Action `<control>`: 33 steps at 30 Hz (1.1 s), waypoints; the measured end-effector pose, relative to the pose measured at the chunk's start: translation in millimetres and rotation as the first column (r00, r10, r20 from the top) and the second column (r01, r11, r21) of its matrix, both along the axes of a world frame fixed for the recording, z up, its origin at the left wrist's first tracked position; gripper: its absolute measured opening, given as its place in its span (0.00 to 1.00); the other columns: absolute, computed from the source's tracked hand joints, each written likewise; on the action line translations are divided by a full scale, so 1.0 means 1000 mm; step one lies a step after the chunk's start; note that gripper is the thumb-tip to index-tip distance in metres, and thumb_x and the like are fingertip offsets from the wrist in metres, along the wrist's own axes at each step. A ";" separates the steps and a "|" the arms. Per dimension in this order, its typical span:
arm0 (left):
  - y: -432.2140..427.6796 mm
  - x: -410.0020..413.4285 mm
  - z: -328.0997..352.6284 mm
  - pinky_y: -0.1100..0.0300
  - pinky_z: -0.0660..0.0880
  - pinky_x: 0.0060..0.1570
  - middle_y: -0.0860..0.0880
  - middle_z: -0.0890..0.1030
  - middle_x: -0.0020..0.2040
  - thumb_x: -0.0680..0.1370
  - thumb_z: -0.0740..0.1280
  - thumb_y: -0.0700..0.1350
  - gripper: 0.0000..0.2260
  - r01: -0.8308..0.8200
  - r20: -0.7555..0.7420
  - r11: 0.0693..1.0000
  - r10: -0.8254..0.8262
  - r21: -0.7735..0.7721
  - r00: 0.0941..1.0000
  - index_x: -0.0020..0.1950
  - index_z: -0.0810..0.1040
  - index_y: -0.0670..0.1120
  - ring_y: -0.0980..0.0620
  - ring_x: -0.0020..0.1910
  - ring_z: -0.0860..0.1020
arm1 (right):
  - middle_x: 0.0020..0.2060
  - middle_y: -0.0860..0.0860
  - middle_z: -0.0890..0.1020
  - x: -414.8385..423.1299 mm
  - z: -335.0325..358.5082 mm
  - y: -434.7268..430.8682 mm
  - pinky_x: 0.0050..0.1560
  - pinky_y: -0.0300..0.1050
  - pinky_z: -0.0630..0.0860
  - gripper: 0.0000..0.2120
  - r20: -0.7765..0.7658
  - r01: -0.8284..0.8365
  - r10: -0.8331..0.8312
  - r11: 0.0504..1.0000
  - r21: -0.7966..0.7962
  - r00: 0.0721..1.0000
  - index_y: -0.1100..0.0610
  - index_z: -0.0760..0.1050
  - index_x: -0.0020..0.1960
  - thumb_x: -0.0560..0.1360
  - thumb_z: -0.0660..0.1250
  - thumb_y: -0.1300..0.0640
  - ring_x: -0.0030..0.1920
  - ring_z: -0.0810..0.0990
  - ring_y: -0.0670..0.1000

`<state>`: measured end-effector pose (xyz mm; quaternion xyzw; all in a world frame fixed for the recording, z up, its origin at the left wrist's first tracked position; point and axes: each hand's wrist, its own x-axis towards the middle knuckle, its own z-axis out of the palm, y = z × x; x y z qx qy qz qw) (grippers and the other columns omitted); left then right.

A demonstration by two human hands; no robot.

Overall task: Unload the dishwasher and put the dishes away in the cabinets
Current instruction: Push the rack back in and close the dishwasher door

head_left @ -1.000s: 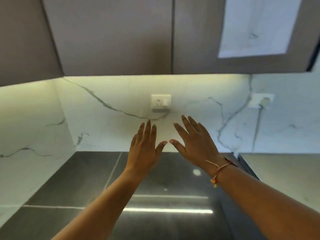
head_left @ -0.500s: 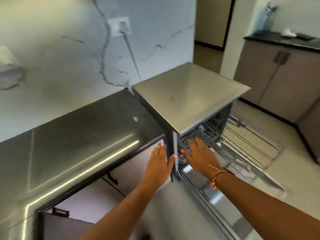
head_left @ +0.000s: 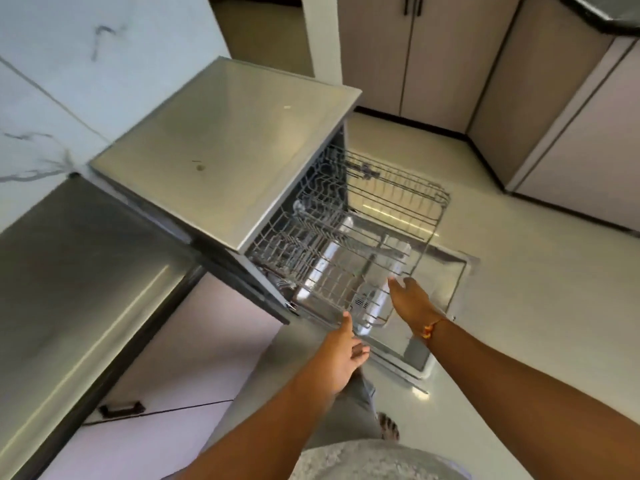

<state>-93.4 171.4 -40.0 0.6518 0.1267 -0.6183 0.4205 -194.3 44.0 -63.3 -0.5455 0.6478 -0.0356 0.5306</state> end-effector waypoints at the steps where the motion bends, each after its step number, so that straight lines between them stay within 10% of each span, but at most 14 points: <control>1: -0.009 -0.003 -0.008 0.48 0.76 0.61 0.38 0.76 0.50 0.79 0.61 0.59 0.24 -0.032 -0.053 0.999 0.033 0.017 0.998 0.59 0.70 0.38 0.41 0.52 0.78 | 0.75 0.61 0.66 -0.004 -0.004 -0.010 0.71 0.53 0.63 0.32 -0.014 0.047 -0.047 0.998 0.031 0.999 0.61 0.59 0.78 0.82 0.56 0.41 0.73 0.66 0.62; 10: -0.081 -0.014 -0.102 0.44 0.78 0.57 0.36 0.73 0.59 0.78 0.66 0.57 0.19 -0.196 -0.291 0.955 0.258 0.224 0.921 0.59 0.72 0.44 0.38 0.58 0.76 | 0.73 0.55 0.67 -0.013 -0.086 -0.100 0.72 0.60 0.65 0.35 -0.036 0.333 -0.338 0.896 0.295 0.941 0.58 0.60 0.77 0.79 0.56 0.37 0.71 0.68 0.59; 17: -0.106 -0.027 -0.129 0.51 0.75 0.62 0.40 0.77 0.49 0.81 0.63 0.53 0.20 -0.389 -0.330 0.869 0.480 0.306 0.813 0.67 0.71 0.42 0.48 0.42 0.77 | 0.62 0.56 0.73 0.018 -0.109 -0.144 0.64 0.50 0.72 0.25 -0.022 0.455 -0.488 0.794 0.403 0.873 0.57 0.65 0.74 0.83 0.56 0.44 0.61 0.74 0.56; 23: -0.110 -0.030 -0.124 0.49 0.72 0.66 0.39 0.76 0.64 0.82 0.63 0.46 0.16 -0.456 -0.325 0.809 0.574 0.372 0.752 0.67 0.72 0.40 0.42 0.63 0.76 | 0.56 0.55 0.78 0.017 -0.113 -0.167 0.45 0.43 0.81 0.22 -0.082 0.523 -0.537 0.759 0.388 0.840 0.59 0.74 0.64 0.80 0.64 0.43 0.53 0.80 0.56; 33: -0.147 0.036 -0.143 0.52 0.78 0.57 0.39 0.81 0.58 0.82 0.60 0.41 0.13 -0.718 -0.096 0.656 0.750 0.234 0.654 0.63 0.75 0.37 0.45 0.56 0.81 | 0.56 0.55 0.79 0.097 -0.118 -0.206 0.57 0.48 0.80 0.09 0.188 0.191 -0.350 0.804 0.563 0.918 0.57 0.74 0.60 0.81 0.64 0.58 0.63 0.79 0.62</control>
